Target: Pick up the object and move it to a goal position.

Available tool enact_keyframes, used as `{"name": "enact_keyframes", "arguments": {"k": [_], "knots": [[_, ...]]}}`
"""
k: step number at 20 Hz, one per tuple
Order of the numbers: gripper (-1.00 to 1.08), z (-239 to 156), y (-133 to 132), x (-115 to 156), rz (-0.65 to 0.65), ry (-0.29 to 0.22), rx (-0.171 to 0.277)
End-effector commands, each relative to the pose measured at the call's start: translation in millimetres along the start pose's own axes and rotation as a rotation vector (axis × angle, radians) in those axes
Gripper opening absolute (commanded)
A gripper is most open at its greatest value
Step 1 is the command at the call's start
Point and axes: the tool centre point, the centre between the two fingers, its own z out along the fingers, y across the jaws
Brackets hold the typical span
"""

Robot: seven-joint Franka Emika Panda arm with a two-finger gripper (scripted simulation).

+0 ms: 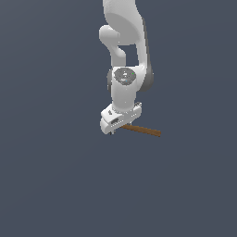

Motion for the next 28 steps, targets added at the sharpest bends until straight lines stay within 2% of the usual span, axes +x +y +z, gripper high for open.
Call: {"name": "enact_keyframes", "arguments": {"k": [1, 9, 15, 21, 28], "knots": [[1.00, 8.0, -9.7, -0.9, -0.092, 0.000, 0.000], [1.00, 30.6, -41.1, -4.4, -0.370, 0.006, 0.004], [1.00, 41.2, -58.5, -6.6, -0.516, 0.012, 0.007], [1.00, 46.6, -68.1, -8.0, -0.594, 0.017, 0.010], [1.00, 48.7, -69.4, -8.3, -0.604, 0.017, 0.010]]}}
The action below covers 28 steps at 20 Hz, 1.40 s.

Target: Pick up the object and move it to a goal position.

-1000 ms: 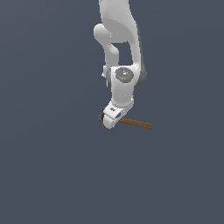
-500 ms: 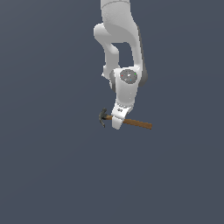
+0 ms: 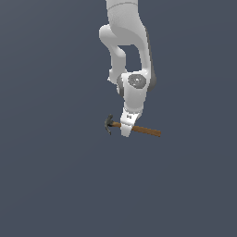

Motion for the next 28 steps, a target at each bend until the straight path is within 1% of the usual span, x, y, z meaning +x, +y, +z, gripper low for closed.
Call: {"name": "enact_keyframes", "arguments": {"k": [1, 11, 16, 17, 26, 28], "knots": [[1.00, 2.5, -0.2, 0.0, 0.000, 0.000, 0.000], [1.00, 42.7, -1.3, -0.3, -0.005, 0.000, 0.000], [1.00, 50.0, -1.1, -0.1, -0.006, 0.000, 0.000], [-1.00, 50.0, -1.1, -0.1, -0.006, 0.000, 0.000], [-1.00, 50.0, -1.1, -0.1, -0.006, 0.000, 0.000], [-1.00, 48.9, -5.8, 1.0, -0.014, -0.004, 0.005]]}}
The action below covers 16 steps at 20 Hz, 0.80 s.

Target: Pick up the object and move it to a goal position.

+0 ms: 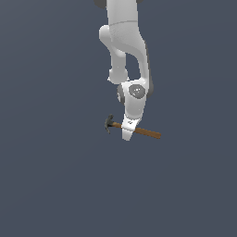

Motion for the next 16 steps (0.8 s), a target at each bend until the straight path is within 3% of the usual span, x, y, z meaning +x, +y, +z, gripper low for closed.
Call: {"name": "enact_keyframes", "arguments": {"k": [1, 8, 16], "knots": [[-1.00, -0.7, 2.7, -1.5, 0.005, 0.000, -0.002], [-1.00, -18.1, 7.7, 12.6, 0.005, 0.001, -0.002], [-1.00, -63.7, 21.4, 49.8, 0.006, 0.003, -0.002]]}}
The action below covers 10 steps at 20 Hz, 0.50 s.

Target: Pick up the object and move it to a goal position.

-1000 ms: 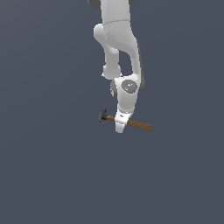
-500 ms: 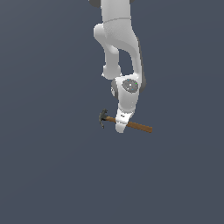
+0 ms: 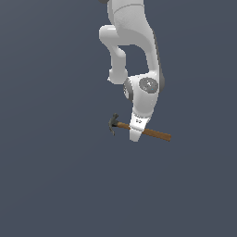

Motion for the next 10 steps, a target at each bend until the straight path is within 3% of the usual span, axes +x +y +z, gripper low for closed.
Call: {"name": "enact_keyframes", "arguments": {"k": [1, 10], "knots": [[-1.00, -19.2, 5.9, 14.8, 0.000, 0.003, -0.003], [-1.00, -88.8, 28.3, 71.5, 0.002, 0.005, -0.004]]}}
